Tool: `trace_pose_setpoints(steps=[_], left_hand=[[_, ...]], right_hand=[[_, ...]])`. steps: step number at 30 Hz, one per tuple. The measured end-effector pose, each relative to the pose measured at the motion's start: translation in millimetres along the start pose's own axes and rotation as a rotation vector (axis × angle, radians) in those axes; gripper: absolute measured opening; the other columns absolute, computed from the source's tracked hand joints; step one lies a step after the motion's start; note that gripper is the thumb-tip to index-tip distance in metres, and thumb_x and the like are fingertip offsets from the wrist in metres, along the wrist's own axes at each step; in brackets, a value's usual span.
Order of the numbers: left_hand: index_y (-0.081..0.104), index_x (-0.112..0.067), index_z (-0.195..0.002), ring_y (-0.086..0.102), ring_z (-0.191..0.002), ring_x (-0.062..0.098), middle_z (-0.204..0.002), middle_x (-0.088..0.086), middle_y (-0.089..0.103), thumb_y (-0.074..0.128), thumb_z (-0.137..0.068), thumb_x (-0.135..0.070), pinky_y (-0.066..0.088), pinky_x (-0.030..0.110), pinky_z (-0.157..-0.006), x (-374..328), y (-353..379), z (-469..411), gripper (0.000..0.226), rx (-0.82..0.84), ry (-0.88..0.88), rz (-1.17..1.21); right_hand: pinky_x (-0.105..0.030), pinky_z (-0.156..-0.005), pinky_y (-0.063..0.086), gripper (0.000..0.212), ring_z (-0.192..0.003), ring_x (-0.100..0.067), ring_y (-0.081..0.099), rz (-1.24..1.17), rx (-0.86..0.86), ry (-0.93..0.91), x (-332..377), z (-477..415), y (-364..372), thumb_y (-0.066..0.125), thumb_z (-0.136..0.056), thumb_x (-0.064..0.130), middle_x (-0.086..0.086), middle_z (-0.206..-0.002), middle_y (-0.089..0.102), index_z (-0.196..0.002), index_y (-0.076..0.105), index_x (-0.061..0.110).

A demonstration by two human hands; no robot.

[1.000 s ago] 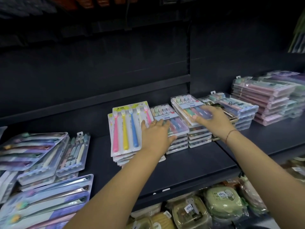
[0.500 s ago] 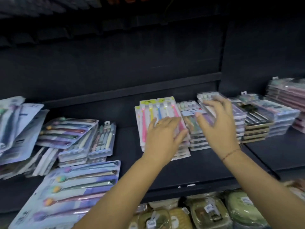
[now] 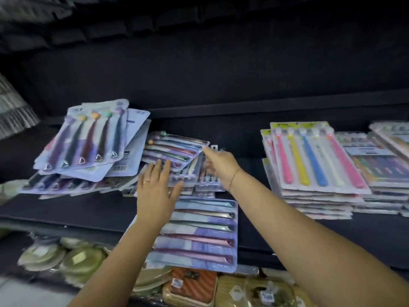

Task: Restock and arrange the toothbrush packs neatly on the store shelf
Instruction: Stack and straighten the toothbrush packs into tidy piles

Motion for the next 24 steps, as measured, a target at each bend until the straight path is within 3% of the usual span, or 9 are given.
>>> trace_pose_setpoints(steps=[2,4,6,8,10,12,16,21,24], left_hand=[[0.027,-0.02,-0.154,0.016,-0.15,0.025,-0.16,0.005,0.025,0.014,-0.086,-0.07,0.011,0.045,-0.12,3,2,2,0.085,0.028,0.044,-0.006],[0.022,-0.026,-0.154,0.006,-0.15,0.012,-0.162,-0.003,0.018,0.011,-0.084,-0.072,0.002,0.039,-0.121,7,0,5,0.084,0.045,0.075,0.075],[0.026,-0.027,-0.153,0.003,-0.145,0.003,-0.159,-0.01,0.017,0.016,-0.086,-0.07,0.002,0.036,-0.121,11,-7,13,0.08,0.03,0.092,0.171],[0.031,-0.026,-0.151,0.008,-0.146,0.004,-0.156,-0.013,0.019,0.022,-0.09,-0.067,0.008,0.036,-0.122,16,-11,26,0.074,-0.002,0.081,0.219],[0.04,-0.025,-0.148,0.024,-0.146,0.012,-0.155,-0.007,0.032,0.029,-0.092,-0.064,0.02,0.039,-0.119,23,-17,41,0.069,-0.034,0.015,0.275],[0.05,-0.022,-0.14,0.04,-0.136,0.016,-0.144,-0.003,0.049,0.041,-0.095,-0.059,0.035,0.04,-0.11,35,-23,53,0.059,-0.04,-0.126,0.355],[0.058,-0.021,-0.13,0.057,-0.112,0.017,-0.126,-0.006,0.061,0.052,-0.097,-0.043,0.049,0.037,-0.092,58,-18,81,0.04,0.078,-0.408,0.483],[0.058,-0.017,-0.132,0.051,-0.122,0.022,-0.135,0.002,0.052,0.052,-0.097,-0.044,0.045,0.044,-0.101,62,-12,90,0.044,0.155,-0.476,0.526],[0.056,-0.015,-0.135,0.047,-0.128,0.021,-0.14,0.003,0.05,0.048,-0.099,-0.044,0.039,0.038,-0.106,59,-17,91,0.047,0.123,-0.517,0.57]], right_hand=[[-0.024,-0.061,0.042,0.044,-0.074,-0.017,0.05,-0.013,-0.008,0.083,0,-19,15,0.066,-0.09,0.042,-0.011,-0.093,0.049,-0.113,0.058,0.006],[-0.026,-0.06,0.043,0.074,-0.08,-0.021,0.052,-0.048,-0.051,0.113,0,-34,23,0.073,-0.085,0.041,-0.011,-0.106,0.049,-0.139,0.042,0.002],[-0.026,-0.068,0.046,0.087,-0.086,-0.022,0.056,-0.065,-0.128,0.114,-4,-48,25,0.078,-0.081,0.033,-0.01,-0.11,0.053,-0.146,0.034,-0.001],[-0.018,-0.052,0.045,0.064,-0.069,-0.017,0.05,-0.096,-0.174,0.112,-8,-52,26,0.078,-0.082,0.023,-0.006,-0.087,0.053,-0.132,0.047,-0.003],[-0.013,-0.032,0.032,0.022,-0.051,-0.011,0.042,-0.152,-0.156,0.146,-12,-50,26,0.071,-0.088,0.016,-0.003,-0.067,0.048,-0.094,0.056,0.001],[-0.017,-0.037,0.036,0.018,-0.046,-0.009,0.045,-0.222,-0.117,0.163,-12,-43,24,0.064,-0.093,0.014,-0.003,-0.059,0.053,-0.078,0.056,0.009],[-0.026,-0.047,0.053,0.007,-0.068,-0.019,0.064,-0.521,-0.093,0.103,2,-17,4,0.054,-0.096,0.003,-0.01,-0.085,0.064,-0.094,0.061,0.005],[-0.029,-0.058,0.059,0.02,-0.068,-0.018,0.07,-0.481,-0.132,-0.12,20,56,-32,0.044,-0.099,0.002,-0.011,-0.091,0.068,-0.102,0.064,0.005],[-0.028,-0.061,0.058,0.025,-0.078,-0.018,0.072,-0.342,-0.148,-0.297,22,115,-52,0.045,-0.099,0.003,-0.01,-0.1,0.071,-0.114,0.064,0.006]])
Point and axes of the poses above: each hand's wrist, its own z-axis away from the middle knuckle, its own y-axis out of the palm, x = y × z, the point moved 6 cm from there along -z, towards the middle knuckle
